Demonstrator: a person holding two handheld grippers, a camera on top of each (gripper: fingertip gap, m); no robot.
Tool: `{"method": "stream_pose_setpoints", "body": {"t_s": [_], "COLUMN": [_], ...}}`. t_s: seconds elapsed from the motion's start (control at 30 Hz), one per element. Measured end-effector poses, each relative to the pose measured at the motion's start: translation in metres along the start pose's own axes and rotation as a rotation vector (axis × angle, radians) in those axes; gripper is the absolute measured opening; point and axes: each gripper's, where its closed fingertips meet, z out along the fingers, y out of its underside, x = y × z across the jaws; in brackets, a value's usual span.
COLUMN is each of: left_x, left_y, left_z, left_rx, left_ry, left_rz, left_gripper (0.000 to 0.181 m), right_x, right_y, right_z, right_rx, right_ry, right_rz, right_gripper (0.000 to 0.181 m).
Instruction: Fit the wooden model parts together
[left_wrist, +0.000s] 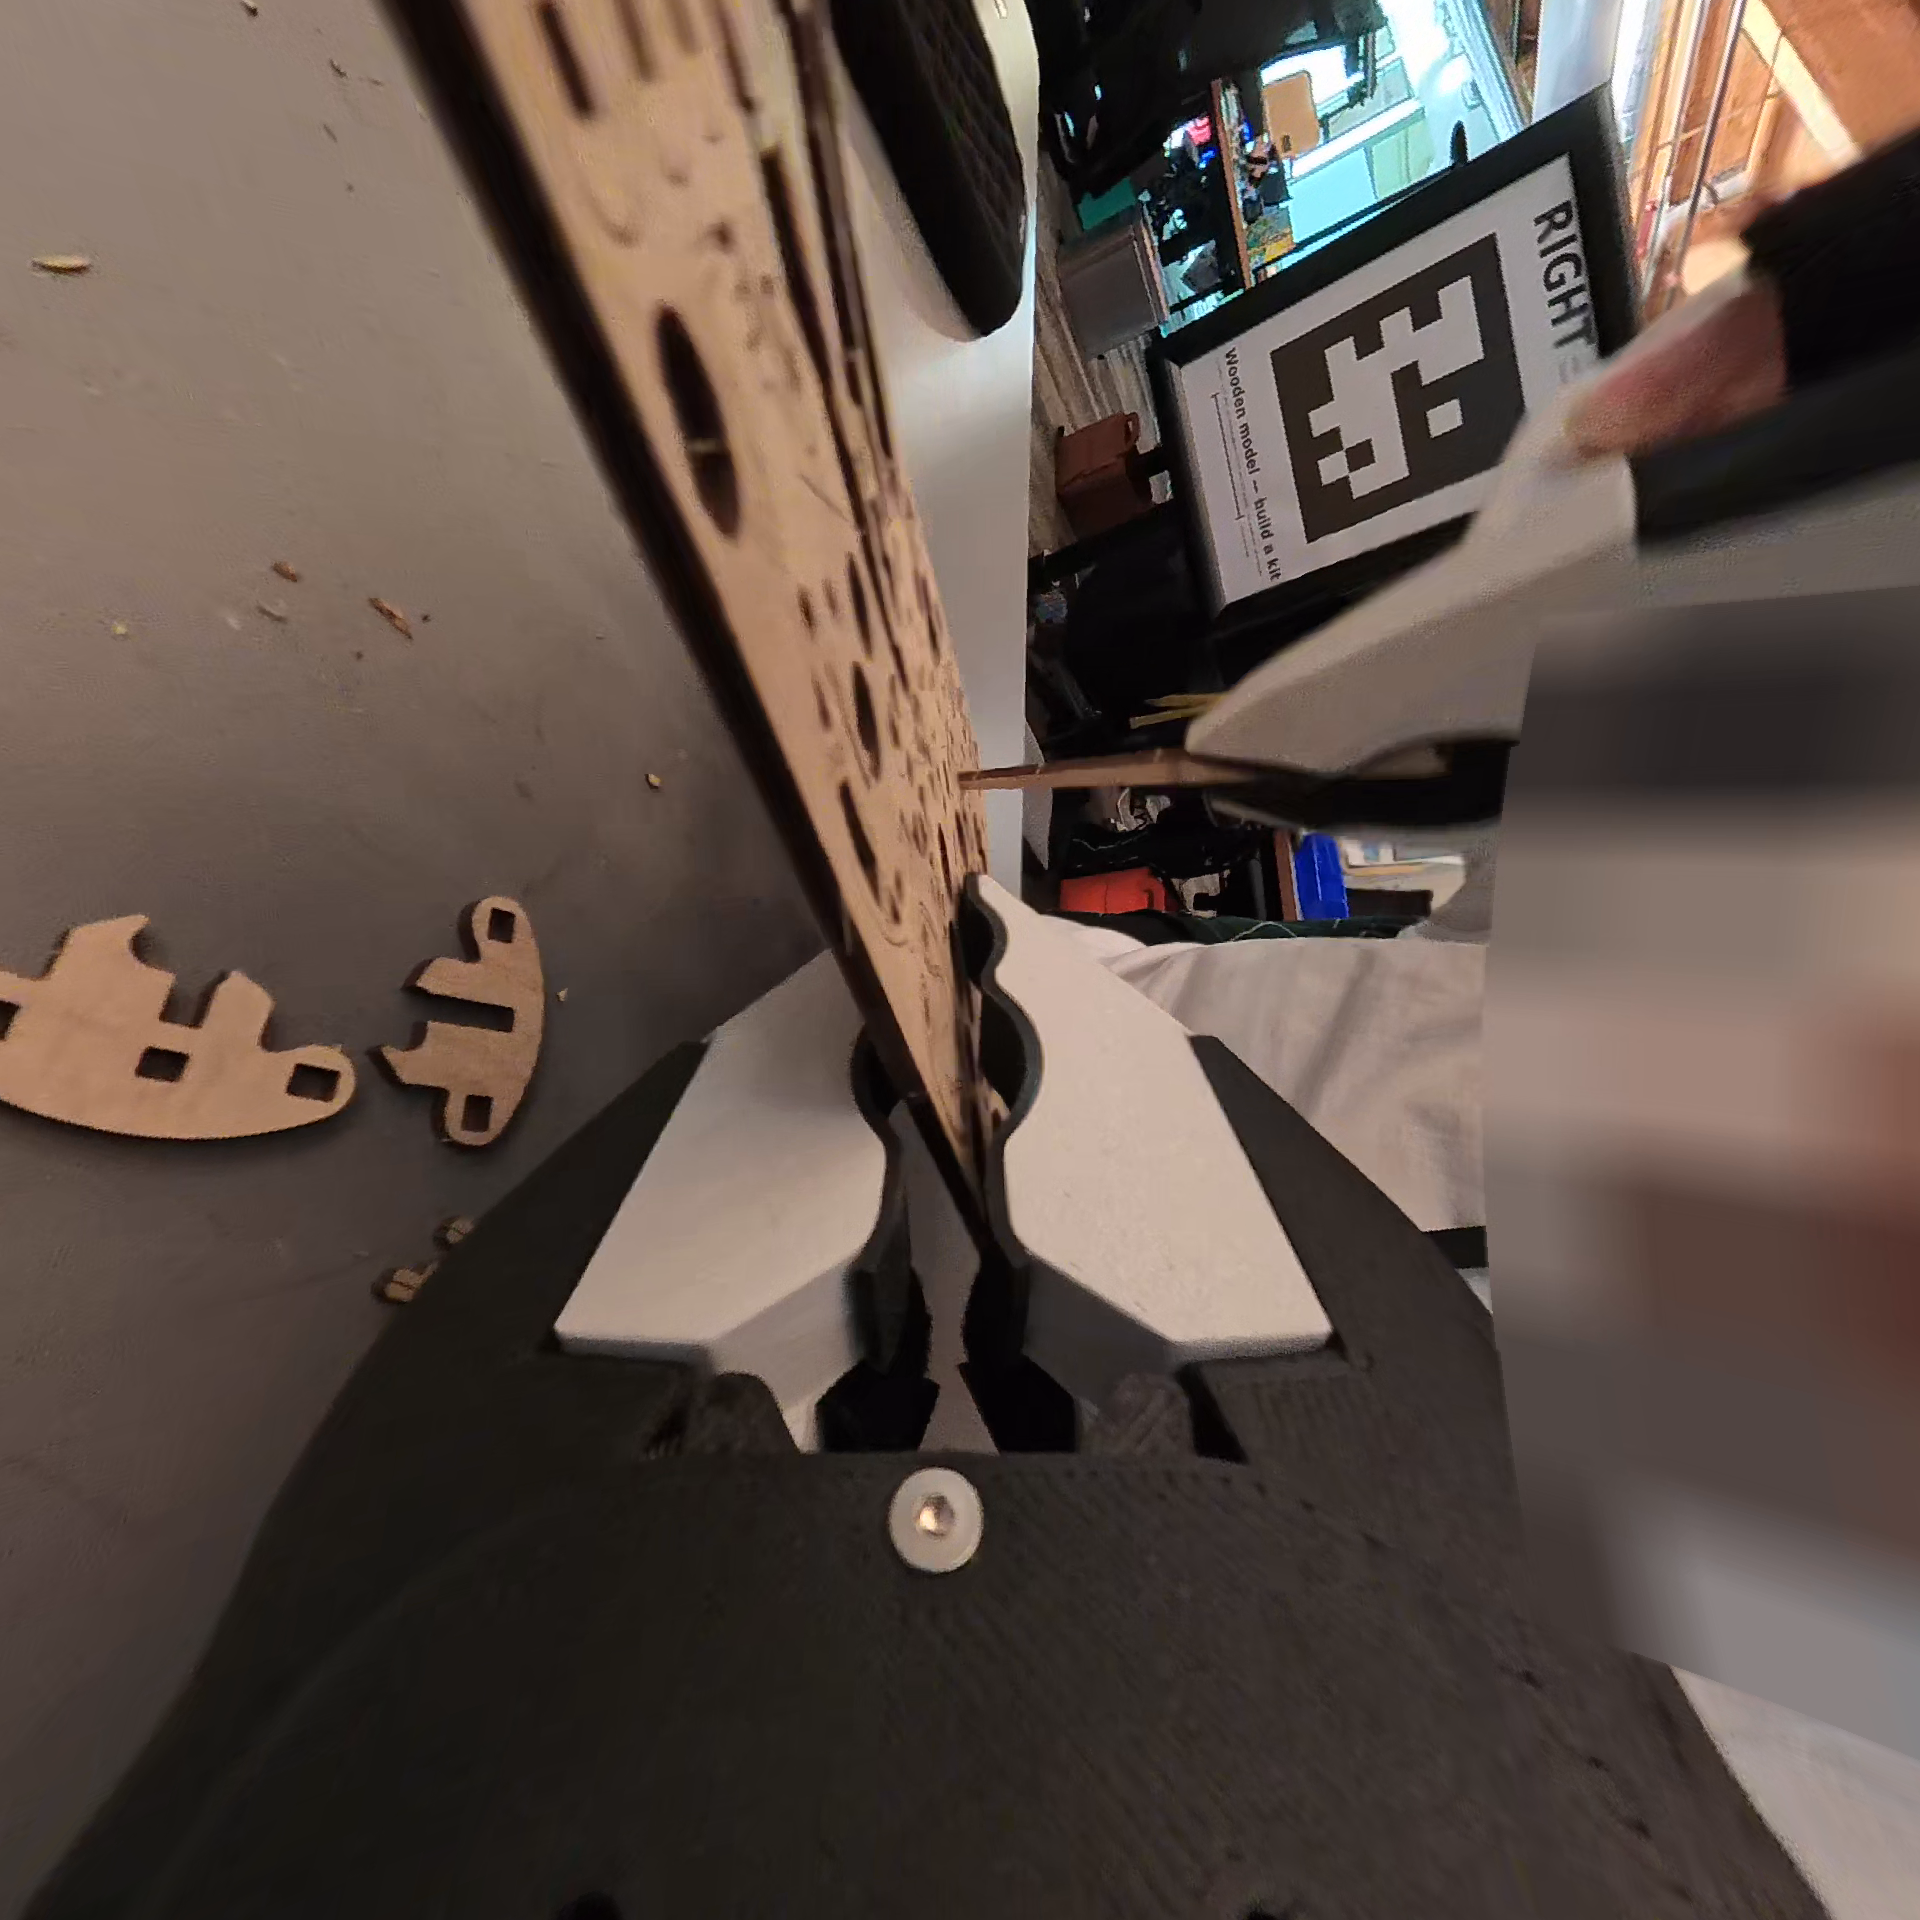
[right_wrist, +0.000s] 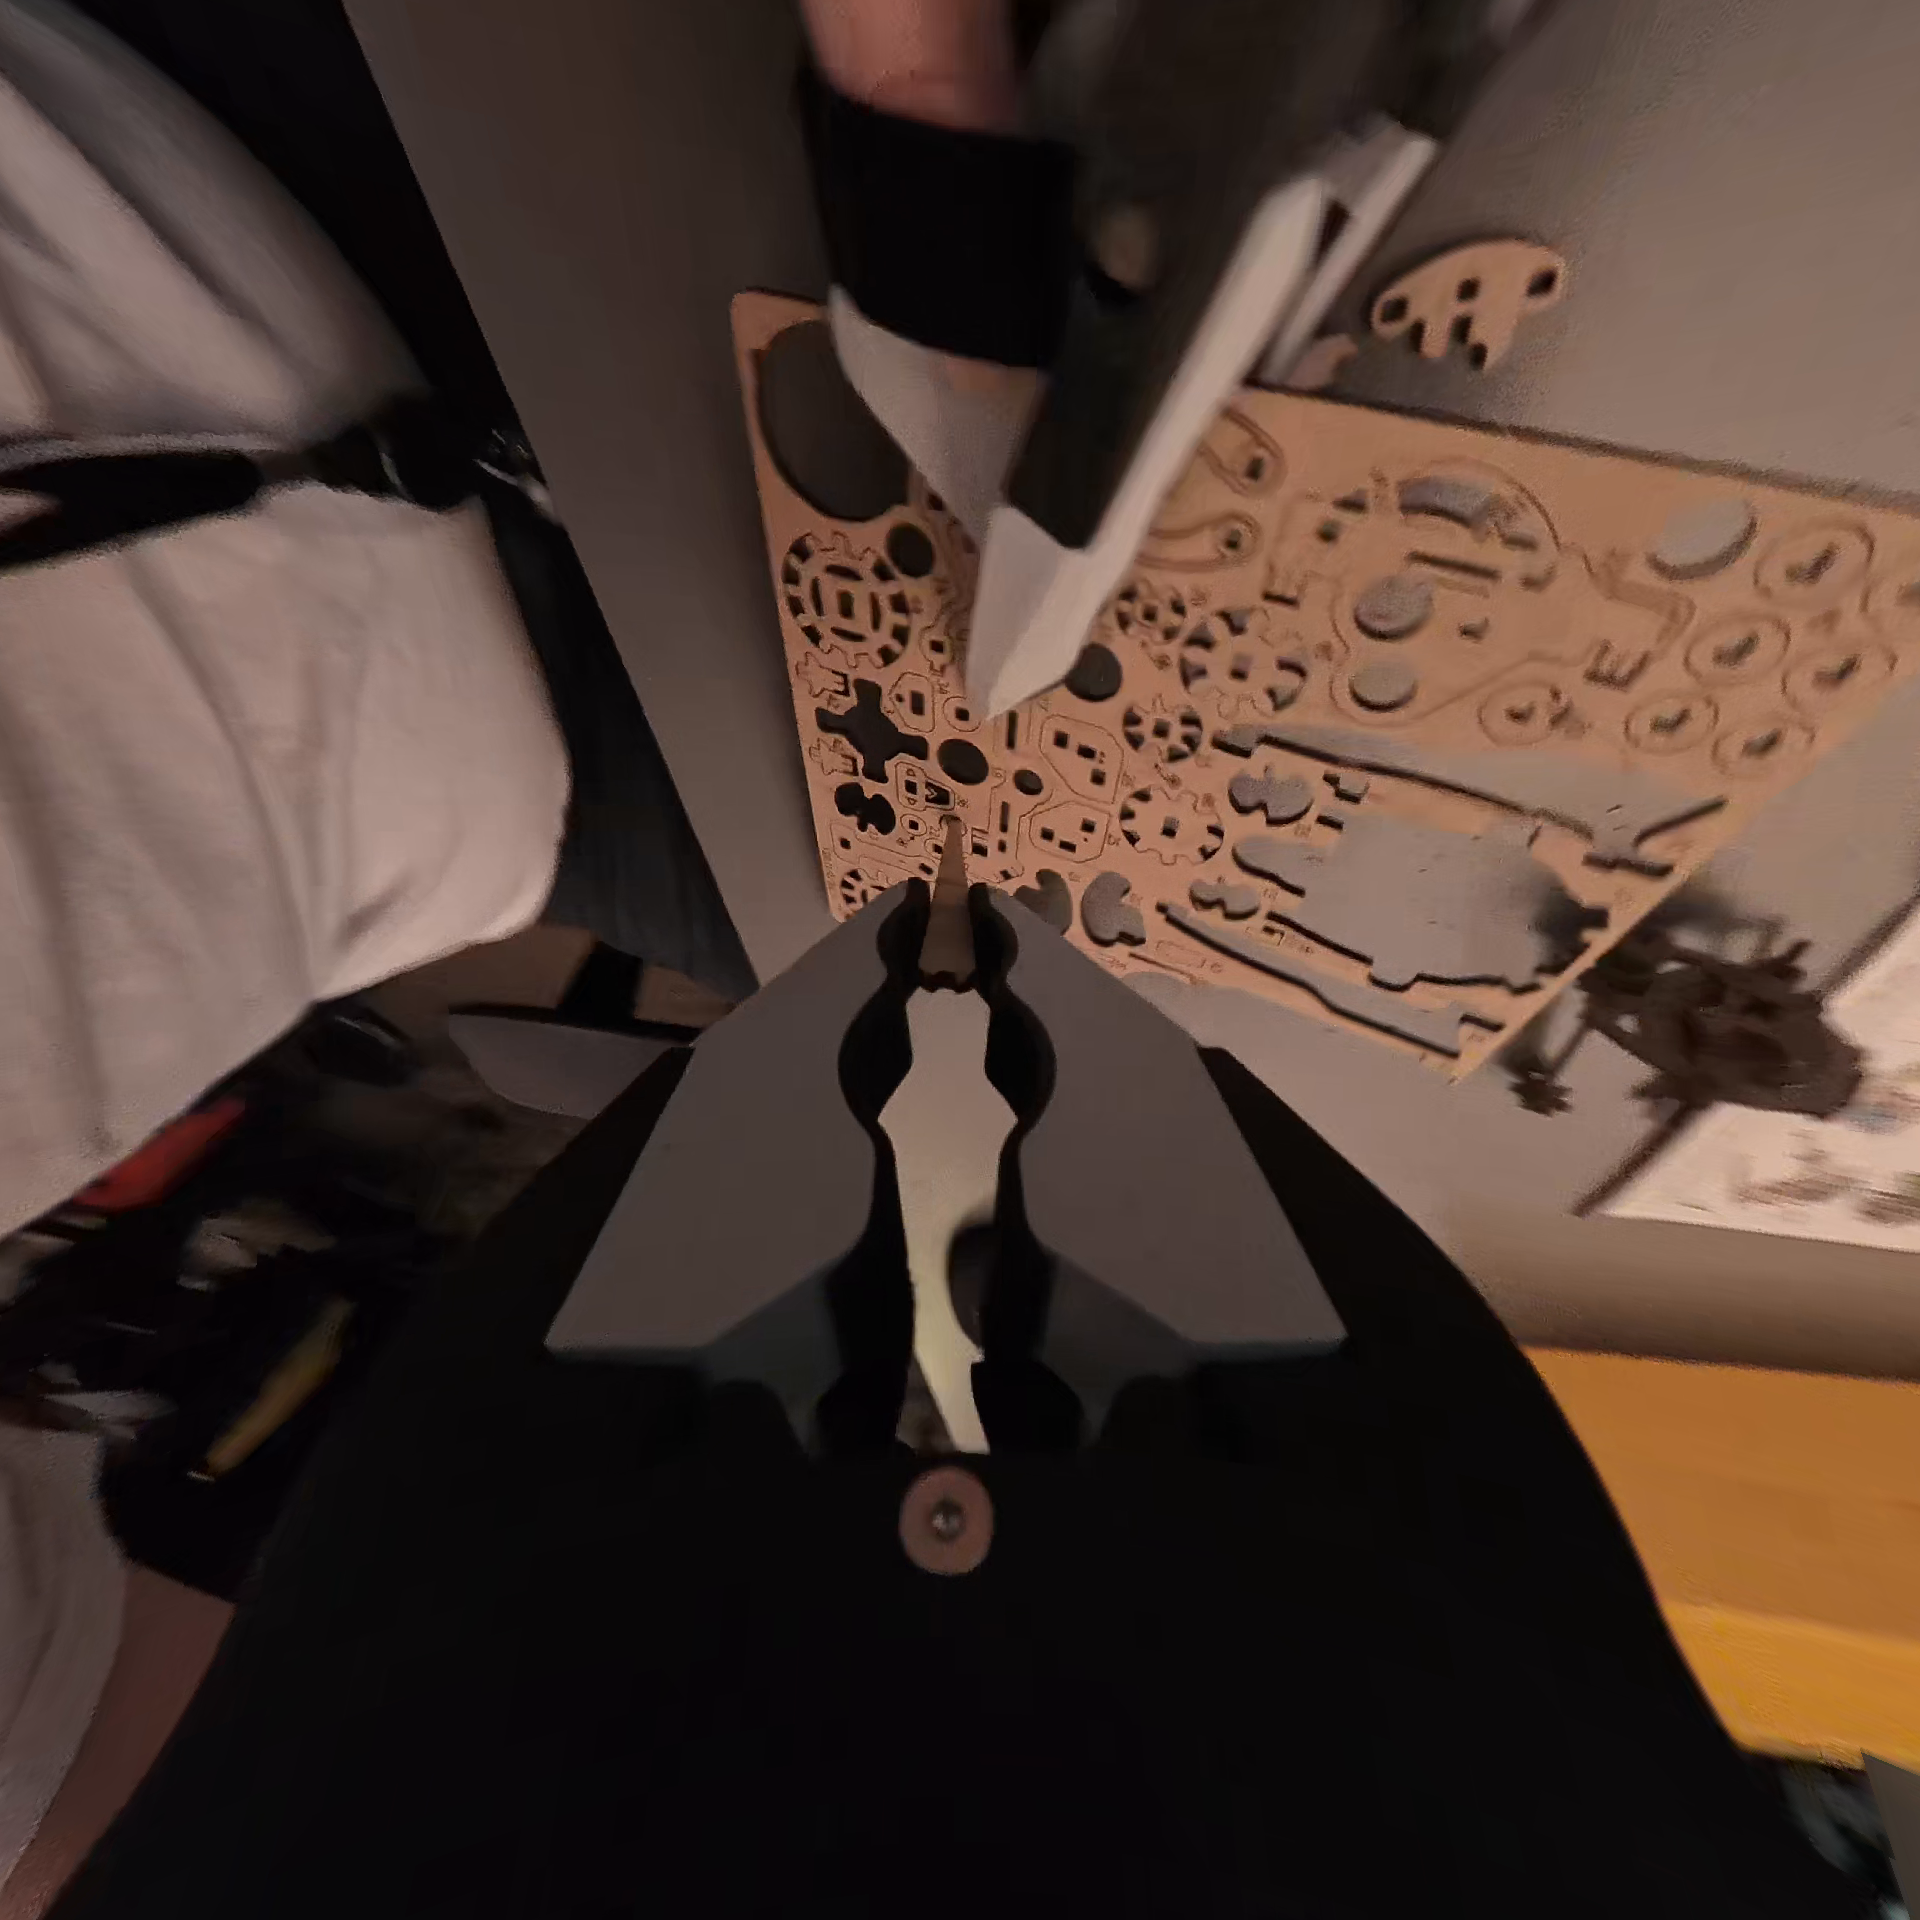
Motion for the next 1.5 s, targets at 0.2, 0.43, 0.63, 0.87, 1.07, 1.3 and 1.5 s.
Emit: {"method": "stream_pose_setpoints", "body": {"t_s": [0.2,0.43,0.63,0.87,1.07,1.3,1.5], "left_x": [0.0,0.002,0.001,0.0,-0.001,-0.003,-0.004], "left_y": [-0.001,0.0,0.0,-0.002,-0.003,-0.004,-0.004], "left_z": [0.0,0.001,0.001,0.0,0.0,-0.001,-0.002], "left_rx": [0.006,-0.004,-0.007,0.01,0.02,0.036,0.033], "left_ry": [-0.009,0.007,0.008,-0.002,-0.01,-0.02,-0.015], "left_rz": [0.02,0.013,0.006,0.001,-0.007,-0.013,-0.026], "left_gripper": [0.001,0.001,0.001,0.001,0.002,0.001,0.001], "right_x": [0.02,0.018,0.006,-0.02,-0.037,-0.044,-0.048], "right_y": [0.023,0.045,0.055,0.053,0.045,0.033,0.036], "right_z": [-0.001,0.009,0.014,0.013,0.017,0.017,0.002], "right_rx": [0.323,0.719,0.994,1.045,0.958,0.794,0.628], "right_ry": [-0.347,-0.457,-0.25,0.284,0.672,0.925,1.09], "right_rz": [0.258,0.284,0.173,0.076,0.012,-0.065,-0.163], "right_gripper": [0.006,0.006,0.006,0.006,0.006,0.006,0.006]}}
